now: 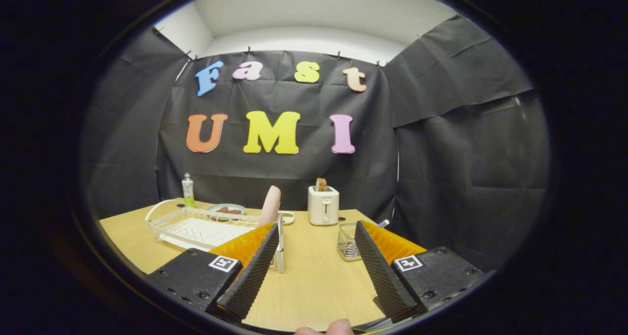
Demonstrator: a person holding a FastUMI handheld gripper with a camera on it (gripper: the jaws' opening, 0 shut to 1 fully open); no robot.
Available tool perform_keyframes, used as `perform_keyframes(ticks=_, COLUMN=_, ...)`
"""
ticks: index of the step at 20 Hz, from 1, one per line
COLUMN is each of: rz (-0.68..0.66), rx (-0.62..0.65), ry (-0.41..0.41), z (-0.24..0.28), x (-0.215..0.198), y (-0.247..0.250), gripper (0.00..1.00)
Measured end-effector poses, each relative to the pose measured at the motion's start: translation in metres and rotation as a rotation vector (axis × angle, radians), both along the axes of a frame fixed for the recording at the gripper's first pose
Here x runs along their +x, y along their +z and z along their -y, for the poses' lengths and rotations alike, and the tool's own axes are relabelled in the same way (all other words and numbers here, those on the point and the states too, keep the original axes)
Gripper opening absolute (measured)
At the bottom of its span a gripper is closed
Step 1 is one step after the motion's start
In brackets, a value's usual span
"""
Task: Take the plate from the dish rack, then take the spoon from the basket and place it into the plate.
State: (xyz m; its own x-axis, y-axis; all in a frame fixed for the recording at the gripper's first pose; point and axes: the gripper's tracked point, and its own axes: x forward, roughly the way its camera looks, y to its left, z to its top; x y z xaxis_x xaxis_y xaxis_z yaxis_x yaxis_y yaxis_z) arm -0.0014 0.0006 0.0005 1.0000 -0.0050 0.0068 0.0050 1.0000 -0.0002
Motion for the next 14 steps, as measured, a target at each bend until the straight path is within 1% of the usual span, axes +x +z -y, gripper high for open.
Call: perform_keyframes(ticks=14, rz=0.001, rx=-0.005, ry=0.001, z=-0.0028, x=0.0005, y=0.0041, gripper=1.0)
